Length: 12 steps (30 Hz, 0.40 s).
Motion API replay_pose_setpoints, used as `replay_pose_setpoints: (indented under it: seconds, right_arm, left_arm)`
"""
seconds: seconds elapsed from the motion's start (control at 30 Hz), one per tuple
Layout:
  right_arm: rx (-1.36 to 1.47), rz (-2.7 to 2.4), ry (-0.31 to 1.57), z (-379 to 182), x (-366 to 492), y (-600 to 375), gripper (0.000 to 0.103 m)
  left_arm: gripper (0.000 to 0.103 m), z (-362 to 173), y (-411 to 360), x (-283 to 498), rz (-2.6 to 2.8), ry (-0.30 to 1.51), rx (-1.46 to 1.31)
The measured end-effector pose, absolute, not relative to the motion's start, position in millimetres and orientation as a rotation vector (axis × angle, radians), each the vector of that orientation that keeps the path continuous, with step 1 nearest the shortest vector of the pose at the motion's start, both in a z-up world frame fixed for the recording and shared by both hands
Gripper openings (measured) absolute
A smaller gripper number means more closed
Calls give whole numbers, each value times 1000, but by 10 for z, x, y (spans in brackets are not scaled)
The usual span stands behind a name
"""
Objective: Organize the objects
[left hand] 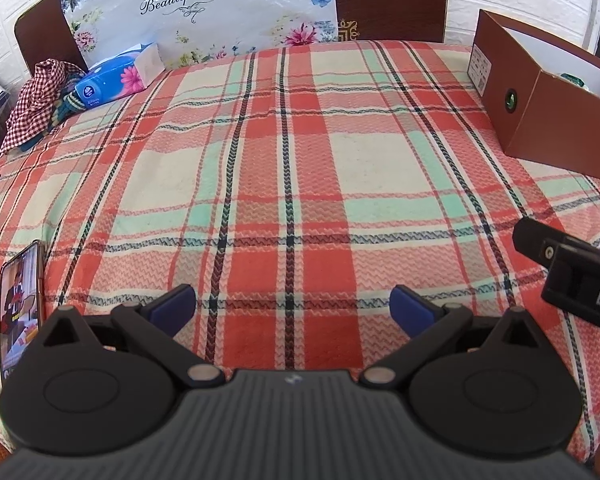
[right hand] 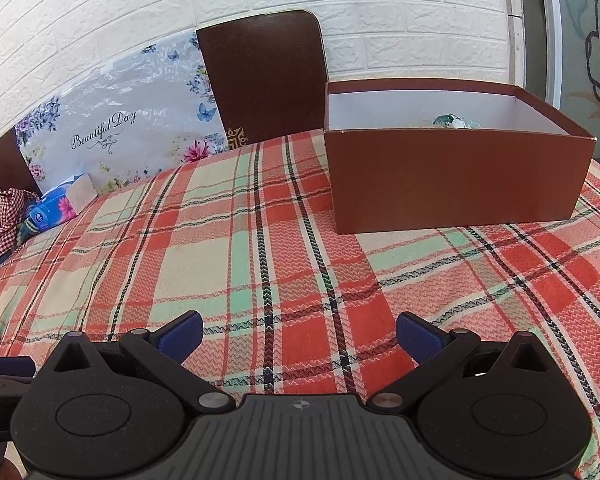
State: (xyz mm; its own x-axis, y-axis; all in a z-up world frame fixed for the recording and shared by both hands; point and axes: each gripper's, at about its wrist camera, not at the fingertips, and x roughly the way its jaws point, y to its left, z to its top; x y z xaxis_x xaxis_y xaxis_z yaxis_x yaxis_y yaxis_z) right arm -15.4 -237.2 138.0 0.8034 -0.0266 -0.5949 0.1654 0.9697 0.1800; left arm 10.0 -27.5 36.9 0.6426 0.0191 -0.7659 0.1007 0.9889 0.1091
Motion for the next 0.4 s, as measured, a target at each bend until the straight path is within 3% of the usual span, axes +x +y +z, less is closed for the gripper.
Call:
replay_pose_setpoints:
  seconds: [0.4]
  right_arm:
    - [222,-104,628,1381,-152,-2347,102]
  left_arm:
    - [103,405,-283,84,-74,847,134]
